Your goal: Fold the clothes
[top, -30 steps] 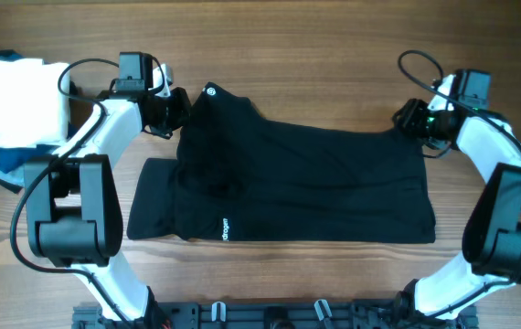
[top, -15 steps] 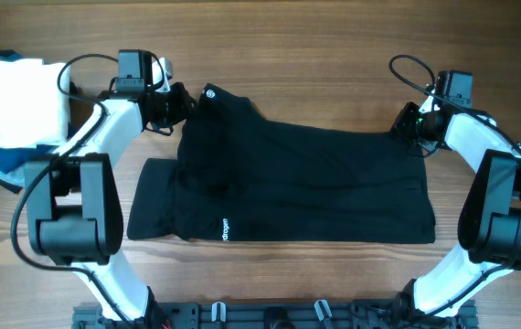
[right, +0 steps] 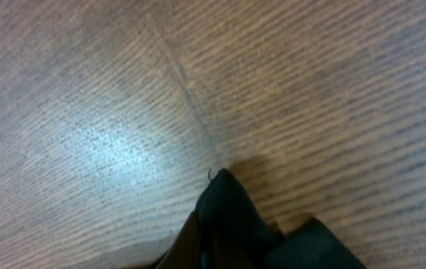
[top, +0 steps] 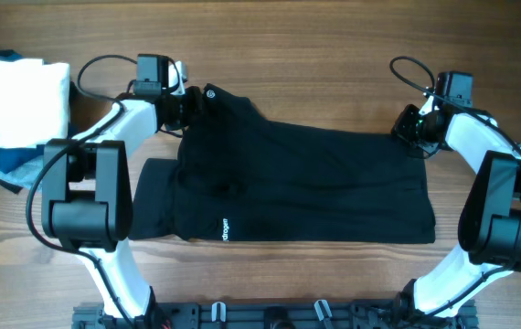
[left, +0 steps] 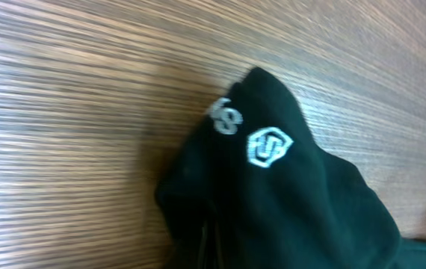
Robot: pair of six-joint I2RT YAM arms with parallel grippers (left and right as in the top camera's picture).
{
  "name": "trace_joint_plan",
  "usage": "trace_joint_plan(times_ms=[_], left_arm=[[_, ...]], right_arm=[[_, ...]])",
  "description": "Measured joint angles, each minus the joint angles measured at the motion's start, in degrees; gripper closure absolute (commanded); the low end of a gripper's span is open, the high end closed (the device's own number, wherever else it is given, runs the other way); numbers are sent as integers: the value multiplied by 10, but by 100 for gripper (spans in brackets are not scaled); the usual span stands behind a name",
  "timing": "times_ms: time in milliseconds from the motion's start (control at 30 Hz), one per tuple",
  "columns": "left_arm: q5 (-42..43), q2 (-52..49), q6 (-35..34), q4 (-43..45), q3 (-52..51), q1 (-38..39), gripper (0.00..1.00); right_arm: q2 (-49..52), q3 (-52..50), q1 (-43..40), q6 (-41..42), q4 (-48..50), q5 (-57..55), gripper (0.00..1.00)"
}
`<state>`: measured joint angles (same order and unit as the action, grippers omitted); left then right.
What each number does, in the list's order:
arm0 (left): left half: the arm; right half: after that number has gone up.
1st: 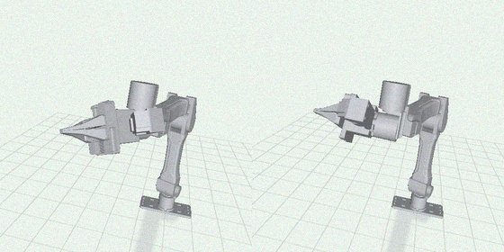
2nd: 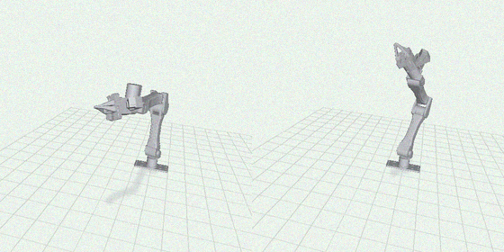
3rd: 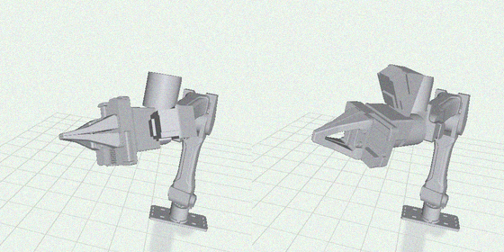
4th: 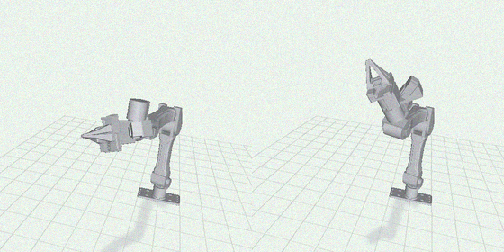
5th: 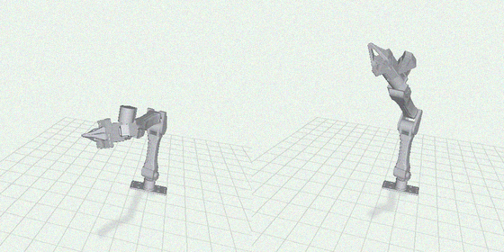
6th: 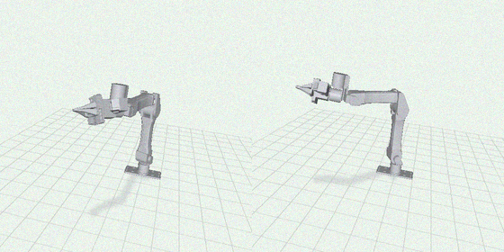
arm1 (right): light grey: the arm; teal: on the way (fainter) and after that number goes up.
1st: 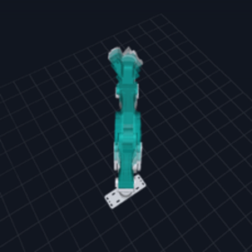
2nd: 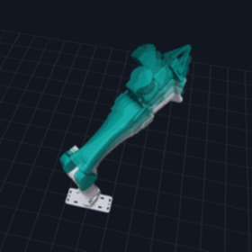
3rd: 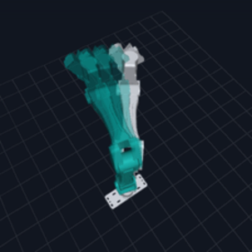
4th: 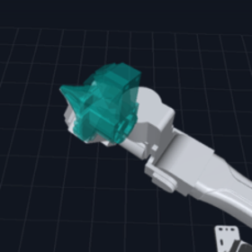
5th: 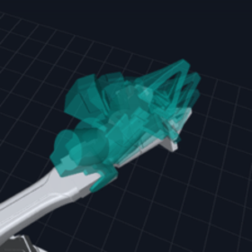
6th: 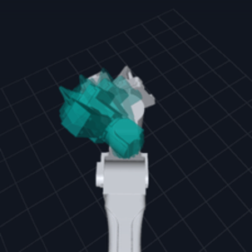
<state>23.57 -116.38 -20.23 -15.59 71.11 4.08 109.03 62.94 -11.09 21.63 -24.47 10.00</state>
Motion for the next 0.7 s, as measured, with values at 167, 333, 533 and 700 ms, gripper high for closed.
trace_joint_plan(times_ms=[167, 333, 533, 700], left_arm=[[45, 51, 0, -45, 0, -42, 93], [81, 142, 0, -183, 7, -43, 86], [81, 188, 38, -286, 7, -43, 43], [64, 187, 51, -131, 7, -28, 27]], right_arm=[[-26, 43, -18, 0, -105, -2, 96], [-109, 56, -22, -16, -190, -2, 96], [-139, 57, -22, -40, -274, -2, 96], [-139, 57, -22, -40, -276, -2, 96]])
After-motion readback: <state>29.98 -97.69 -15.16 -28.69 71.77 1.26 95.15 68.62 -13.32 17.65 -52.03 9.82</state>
